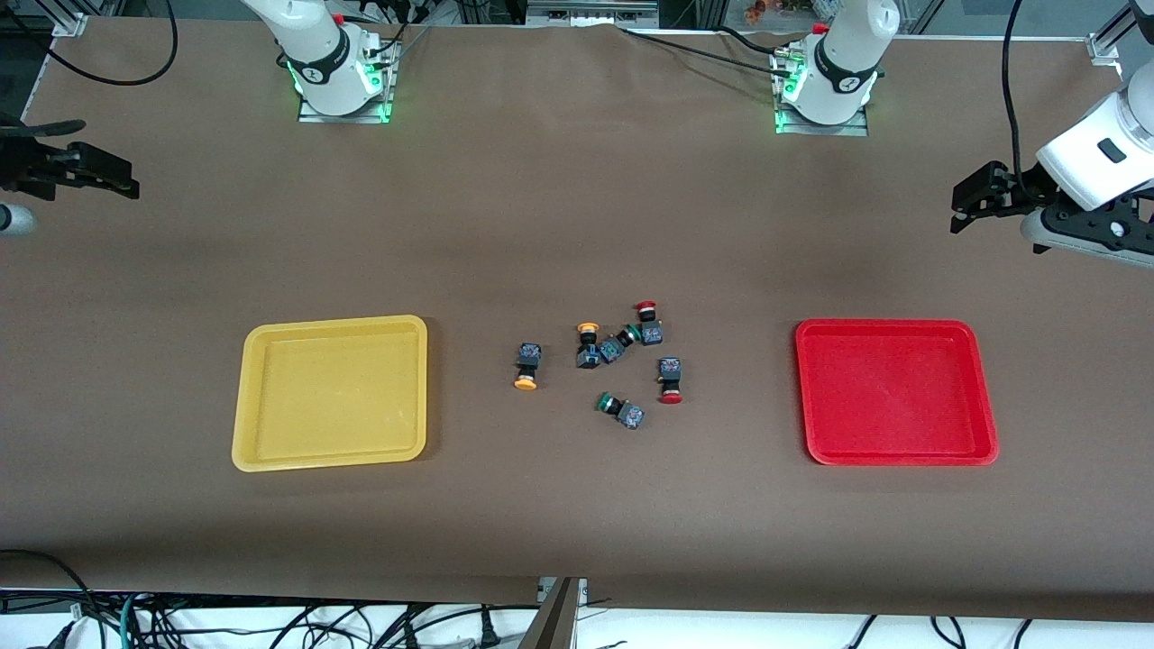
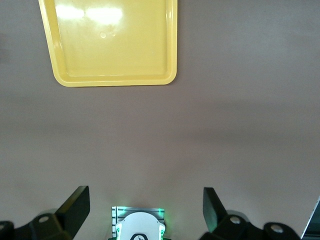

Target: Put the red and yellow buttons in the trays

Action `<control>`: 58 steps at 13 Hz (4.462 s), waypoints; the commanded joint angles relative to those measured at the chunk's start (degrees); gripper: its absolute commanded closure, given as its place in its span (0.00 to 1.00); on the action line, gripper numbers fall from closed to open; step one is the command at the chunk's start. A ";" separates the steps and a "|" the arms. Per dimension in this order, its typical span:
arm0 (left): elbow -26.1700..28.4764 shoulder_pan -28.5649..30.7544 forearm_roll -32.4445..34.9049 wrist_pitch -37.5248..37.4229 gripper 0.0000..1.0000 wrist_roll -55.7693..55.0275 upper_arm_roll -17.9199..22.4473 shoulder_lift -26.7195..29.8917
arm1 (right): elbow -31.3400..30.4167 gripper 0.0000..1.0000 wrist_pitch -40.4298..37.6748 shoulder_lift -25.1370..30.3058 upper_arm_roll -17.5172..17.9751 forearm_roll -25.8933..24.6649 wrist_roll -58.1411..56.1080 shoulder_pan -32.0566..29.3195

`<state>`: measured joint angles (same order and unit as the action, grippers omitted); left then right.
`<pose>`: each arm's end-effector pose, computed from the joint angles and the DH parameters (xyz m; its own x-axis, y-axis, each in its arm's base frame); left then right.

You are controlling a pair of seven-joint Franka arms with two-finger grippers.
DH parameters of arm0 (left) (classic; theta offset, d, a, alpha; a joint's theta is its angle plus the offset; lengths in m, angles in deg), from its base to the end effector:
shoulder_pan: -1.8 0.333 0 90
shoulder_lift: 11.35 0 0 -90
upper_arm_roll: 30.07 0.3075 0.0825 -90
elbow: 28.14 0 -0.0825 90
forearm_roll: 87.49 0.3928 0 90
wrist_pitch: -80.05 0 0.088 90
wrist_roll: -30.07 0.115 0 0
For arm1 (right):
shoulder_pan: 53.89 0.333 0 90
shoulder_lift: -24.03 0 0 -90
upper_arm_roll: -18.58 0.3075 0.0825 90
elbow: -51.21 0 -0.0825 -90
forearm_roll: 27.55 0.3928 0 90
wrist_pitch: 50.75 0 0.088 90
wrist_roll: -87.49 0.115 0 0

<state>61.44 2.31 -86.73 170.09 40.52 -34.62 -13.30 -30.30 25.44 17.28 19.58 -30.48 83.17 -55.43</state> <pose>0.5715 -0.0381 0.5923 0.9678 -0.2502 -0.0274 -0.2504 -0.9681 -0.0057 0.5701 -0.0128 0.5924 0.9758 0.0542 -0.2119 0.0626 -0.9975 0.0332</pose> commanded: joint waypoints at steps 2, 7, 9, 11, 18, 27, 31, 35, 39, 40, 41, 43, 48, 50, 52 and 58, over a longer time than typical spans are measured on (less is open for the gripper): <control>-0.90 -0.25 1.52 -1.02 0.00 -0.70 -0.11 0.10 | 0.73 0.00 0.45 -4.05 0.23 0.56 0.02 2.05; -0.81 -0.16 1.61 -1.02 0.00 -0.70 -0.11 0.19 | 0.82 0.00 7.81 -11.08 0.31 2.57 1.24 9.78; -0.90 -0.16 1.61 -1.02 0.00 -0.70 -0.11 0.10 | 0.73 0.00 14.48 -14.85 0.31 2.84 10.60 13.83; -0.81 -0.16 1.61 -1.10 0.00 -0.70 -0.11 0.19 | 0.73 0.00 21.51 -18.46 0.31 3.45 17.48 18.22; -0.81 -0.16 1.61 -1.10 0.00 -0.61 -0.02 0.10 | 0.73 0.00 43.04 -30.94 0.31 6.09 38.48 30.01; -0.81 -0.25 1.61 -1.37 0.00 -0.26 0.07 -0.33 | 0.82 0.00 58.19 -41.85 0.31 5.74 46.34 35.55; -1.16 -0.07 0.47 -4.87 0.00 0.18 0.16 -7.70 | 0.91 0.26 58.46 -42.99 0.23 5.39 47.57 36.34; -1.34 -4.46 0.29 1.84 0.00 -3.84 0.07 -16.14 | 0.91 0.93 58.54 -43.00 0.14 5.13 46.78 36.26; -0.99 -11.92 -1.73 16.43 0.00 -22.54 0.07 -23.87 | 1.00 1.00 56.45 -39.67 -0.30 5.04 38.82 33.64; -0.90 -13.68 -1.73 19.61 0.00 -24.58 0.07 -25.89 | 1.00 1.00 52.52 -38.00 -0.39 5.30 34.86 31.97; -0.64 -15.26 -1.73 23.29 0.00 -25.91 0.07 -27.91 | 1.00 1.00 49.35 -36.42 -0.39 5.83 30.74 29.86; -0.37 -19.22 -1.55 29.98 0.00 -31.34 0.16 -31.87 | 0.56 1.00 42.85 -33.61 -0.91 5.92 22.12 25.47; -0.46 -23.36 -0.76 41.50 0.00 -34.70 0.16 -39.79 | -0.84 1.00 33.50 -32.36 -2.32 5.92 4.20 13.00; -0.29 -24.59 -0.67 44.59 0.00 -37.16 0.16 -41.28 | -2.69 1.00 34.02 -32.62 -2.41 5.92 -3.81 7.28; -0.29 -25.30 -0.67 48.18 0.00 -36.91 0.24 -42.96 | -3.74 1.00 34.37 -33.24 -2.32 5.92 -8.75 2.97; -0.37 -26.09 -0.67 49.00 0.86 -36.82 0.42 -44.02 | -9.29 0.20 40.36 -34.47 -2.41 6.01 -8.86 1.36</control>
<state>62.13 -23.02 -87.64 219.23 4.12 -35.20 -57.05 -37.70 64.19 -18.29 16.75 -25.20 74.19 -54.16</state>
